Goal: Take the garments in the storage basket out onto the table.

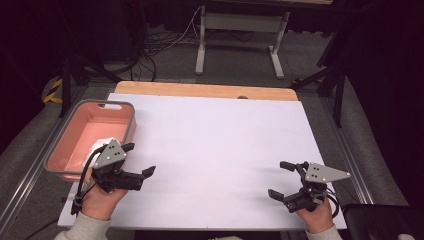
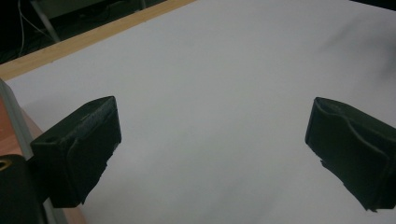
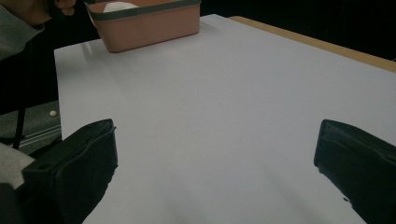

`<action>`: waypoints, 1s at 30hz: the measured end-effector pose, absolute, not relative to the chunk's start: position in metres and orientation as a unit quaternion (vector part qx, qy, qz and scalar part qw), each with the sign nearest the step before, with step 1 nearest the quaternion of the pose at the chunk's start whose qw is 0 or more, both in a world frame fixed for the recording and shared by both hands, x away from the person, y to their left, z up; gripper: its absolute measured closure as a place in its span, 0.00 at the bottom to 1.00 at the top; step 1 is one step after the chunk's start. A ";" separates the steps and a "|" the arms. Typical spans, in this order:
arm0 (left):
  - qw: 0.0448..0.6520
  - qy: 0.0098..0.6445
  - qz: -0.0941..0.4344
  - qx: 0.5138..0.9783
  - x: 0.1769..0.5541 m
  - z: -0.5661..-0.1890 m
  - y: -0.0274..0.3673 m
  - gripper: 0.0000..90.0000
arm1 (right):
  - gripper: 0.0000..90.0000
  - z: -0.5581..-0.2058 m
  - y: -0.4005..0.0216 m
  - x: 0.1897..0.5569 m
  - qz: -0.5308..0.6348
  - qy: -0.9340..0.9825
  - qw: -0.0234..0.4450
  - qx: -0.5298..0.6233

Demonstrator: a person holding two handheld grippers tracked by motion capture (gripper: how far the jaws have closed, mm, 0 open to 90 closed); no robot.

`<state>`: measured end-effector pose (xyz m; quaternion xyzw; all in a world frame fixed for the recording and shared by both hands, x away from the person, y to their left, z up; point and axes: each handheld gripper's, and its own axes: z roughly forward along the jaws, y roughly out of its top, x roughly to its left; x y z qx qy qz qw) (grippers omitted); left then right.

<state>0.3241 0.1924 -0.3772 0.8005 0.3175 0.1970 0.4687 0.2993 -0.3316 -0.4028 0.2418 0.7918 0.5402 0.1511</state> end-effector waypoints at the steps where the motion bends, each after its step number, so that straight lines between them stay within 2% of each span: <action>1: 0.467 0.320 0.195 0.801 0.326 -0.375 0.195 0.05 | 0.00 -0.403 -0.332 0.299 0.540 0.792 0.151 0.242; 30: 0.439 0.347 0.195 0.805 0.358 -0.360 0.230 0.05 | 0.00 -0.405 -0.331 0.300 0.541 0.793 0.145 0.240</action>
